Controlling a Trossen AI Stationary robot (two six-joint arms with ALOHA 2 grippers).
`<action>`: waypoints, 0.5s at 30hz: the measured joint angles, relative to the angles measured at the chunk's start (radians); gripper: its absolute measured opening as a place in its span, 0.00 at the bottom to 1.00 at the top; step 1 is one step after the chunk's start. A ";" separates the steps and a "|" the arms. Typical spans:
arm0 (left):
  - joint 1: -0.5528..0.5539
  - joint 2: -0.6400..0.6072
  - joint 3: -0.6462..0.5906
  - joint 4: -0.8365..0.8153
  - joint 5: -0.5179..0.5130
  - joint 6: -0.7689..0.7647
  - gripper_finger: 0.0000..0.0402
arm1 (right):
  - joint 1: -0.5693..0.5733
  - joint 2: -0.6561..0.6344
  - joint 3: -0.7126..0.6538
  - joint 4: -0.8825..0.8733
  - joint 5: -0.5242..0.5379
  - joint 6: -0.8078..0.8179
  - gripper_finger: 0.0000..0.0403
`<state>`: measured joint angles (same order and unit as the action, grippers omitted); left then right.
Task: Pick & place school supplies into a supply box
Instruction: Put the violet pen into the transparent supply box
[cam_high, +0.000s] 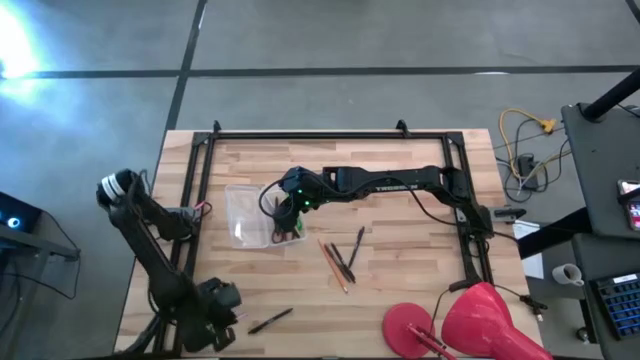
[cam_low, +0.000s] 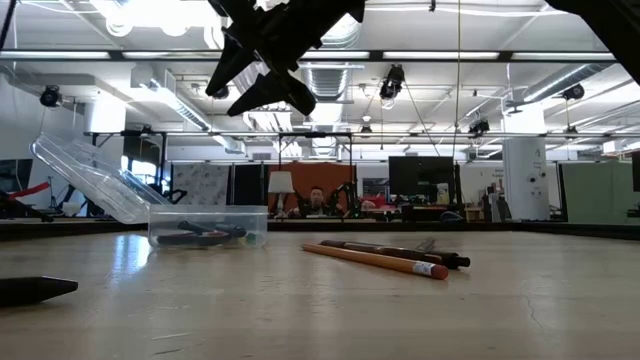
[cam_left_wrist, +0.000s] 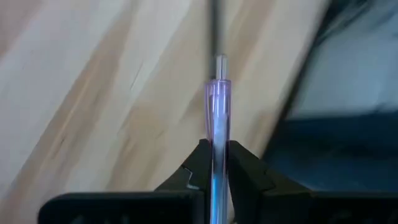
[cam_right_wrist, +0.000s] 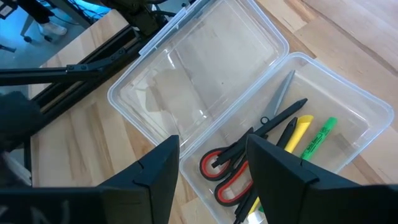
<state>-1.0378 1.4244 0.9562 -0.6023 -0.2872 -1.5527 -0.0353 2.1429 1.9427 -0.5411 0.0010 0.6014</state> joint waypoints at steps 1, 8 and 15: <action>0.000 -0.037 0.001 0.003 -0.066 -0.031 0.04 | 0.000 0.000 0.000 0.000 0.000 0.000 0.44; 0.000 -0.329 -0.066 0.001 -0.686 -0.232 0.04 | 0.000 0.000 0.000 0.000 0.000 0.000 0.44; 0.132 -0.535 -0.233 0.050 -0.915 -0.327 0.04 | 0.000 0.000 0.000 0.000 0.000 0.000 0.44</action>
<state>-0.9056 0.8891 0.7237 -0.5526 -1.2022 -1.8795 -0.0353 2.1429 1.9427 -0.5411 0.0010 0.6014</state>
